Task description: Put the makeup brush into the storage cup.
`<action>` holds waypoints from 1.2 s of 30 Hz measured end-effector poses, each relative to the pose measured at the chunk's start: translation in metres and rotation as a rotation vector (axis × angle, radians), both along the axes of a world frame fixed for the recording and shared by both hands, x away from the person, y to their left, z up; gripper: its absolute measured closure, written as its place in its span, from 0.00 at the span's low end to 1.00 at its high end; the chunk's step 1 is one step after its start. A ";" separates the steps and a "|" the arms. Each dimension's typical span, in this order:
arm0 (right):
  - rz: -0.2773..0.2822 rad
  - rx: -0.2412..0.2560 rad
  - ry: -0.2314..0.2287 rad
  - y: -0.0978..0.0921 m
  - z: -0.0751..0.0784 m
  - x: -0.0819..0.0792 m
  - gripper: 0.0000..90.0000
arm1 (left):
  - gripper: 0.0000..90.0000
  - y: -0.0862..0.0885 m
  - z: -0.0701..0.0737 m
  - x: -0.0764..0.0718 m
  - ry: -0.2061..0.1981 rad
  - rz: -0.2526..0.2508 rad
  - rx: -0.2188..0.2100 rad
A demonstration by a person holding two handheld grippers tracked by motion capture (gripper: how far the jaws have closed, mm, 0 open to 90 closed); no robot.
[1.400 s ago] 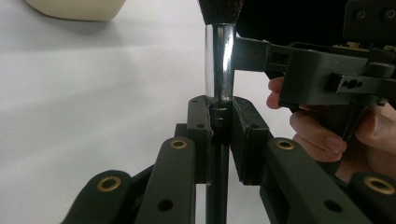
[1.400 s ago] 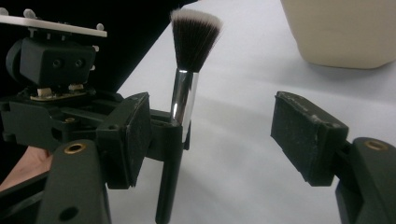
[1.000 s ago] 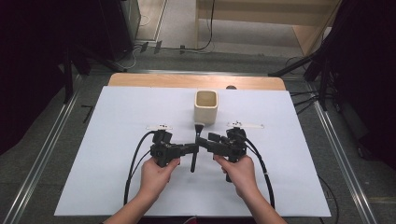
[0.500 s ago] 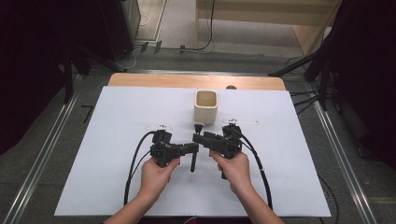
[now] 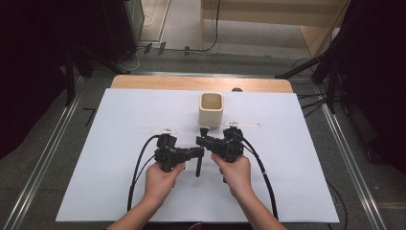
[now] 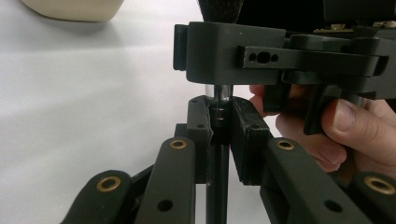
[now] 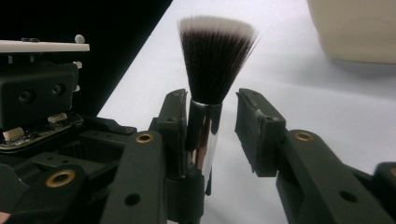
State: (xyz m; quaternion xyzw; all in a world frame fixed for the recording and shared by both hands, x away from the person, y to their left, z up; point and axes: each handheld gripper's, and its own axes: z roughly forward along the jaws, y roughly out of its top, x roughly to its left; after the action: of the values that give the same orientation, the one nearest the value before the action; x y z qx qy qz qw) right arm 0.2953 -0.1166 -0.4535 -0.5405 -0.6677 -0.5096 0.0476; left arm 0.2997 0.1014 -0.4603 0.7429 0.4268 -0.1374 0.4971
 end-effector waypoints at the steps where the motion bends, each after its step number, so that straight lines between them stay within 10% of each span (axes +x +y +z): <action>1: 0.000 -0.001 0.002 0.000 0.000 0.000 0.76 | 0.88 0.000 0.000 0.000 -0.001 0.002 0.001; 28: 0.015 0.038 0.048 0.003 -0.002 0.001 0.87 | 0.87 -0.001 -0.002 0.001 0.003 -0.003 -0.002; 36: 0.017 0.024 0.042 0.001 -0.002 0.002 0.87 | 0.57 -0.002 -0.004 0.003 -0.005 -0.037 0.021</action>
State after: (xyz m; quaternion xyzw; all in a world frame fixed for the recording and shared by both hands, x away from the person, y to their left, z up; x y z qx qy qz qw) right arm 0.2968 -0.1161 -0.4552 -0.5448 -0.6649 -0.5058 0.0726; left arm 0.3026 0.0991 -0.4642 0.7561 0.4133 -0.1401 0.4878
